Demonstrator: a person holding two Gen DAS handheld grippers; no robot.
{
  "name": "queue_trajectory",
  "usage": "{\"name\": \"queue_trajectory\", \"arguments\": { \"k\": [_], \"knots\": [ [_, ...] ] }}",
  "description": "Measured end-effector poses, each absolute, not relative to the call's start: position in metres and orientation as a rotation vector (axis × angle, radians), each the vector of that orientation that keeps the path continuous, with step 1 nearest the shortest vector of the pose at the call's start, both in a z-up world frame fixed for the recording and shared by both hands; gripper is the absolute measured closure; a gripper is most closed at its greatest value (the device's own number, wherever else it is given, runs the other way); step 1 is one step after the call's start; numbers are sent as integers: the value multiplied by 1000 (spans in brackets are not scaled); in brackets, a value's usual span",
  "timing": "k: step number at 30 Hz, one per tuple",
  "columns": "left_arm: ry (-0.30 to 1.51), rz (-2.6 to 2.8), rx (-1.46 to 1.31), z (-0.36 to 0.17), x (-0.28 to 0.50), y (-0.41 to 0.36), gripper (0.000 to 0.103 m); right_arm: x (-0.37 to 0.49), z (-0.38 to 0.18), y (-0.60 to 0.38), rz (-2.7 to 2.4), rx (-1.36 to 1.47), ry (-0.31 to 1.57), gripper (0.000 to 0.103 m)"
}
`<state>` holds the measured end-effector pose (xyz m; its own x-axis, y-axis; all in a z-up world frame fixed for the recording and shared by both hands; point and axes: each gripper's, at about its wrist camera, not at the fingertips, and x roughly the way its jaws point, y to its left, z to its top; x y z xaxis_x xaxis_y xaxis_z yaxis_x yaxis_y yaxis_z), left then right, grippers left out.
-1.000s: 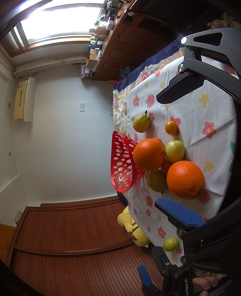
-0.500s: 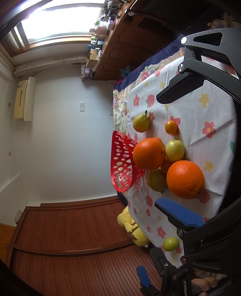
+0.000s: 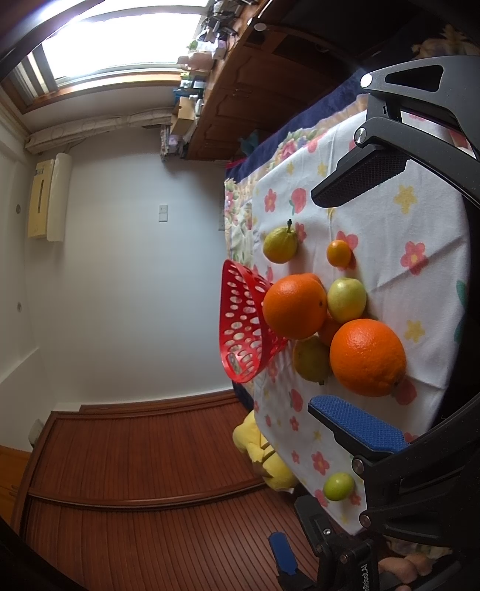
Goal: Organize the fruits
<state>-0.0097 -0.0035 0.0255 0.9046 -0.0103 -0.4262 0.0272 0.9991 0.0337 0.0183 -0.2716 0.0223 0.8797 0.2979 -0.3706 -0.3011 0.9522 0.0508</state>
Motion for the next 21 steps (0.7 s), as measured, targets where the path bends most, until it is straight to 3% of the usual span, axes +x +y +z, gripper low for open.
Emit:
{"name": "queue_trajectory", "arguments": {
  "k": [21],
  "knots": [
    [478,-35,18,11,-8,10,0,25,12,-257,339,-13,413,0]
  ]
}}
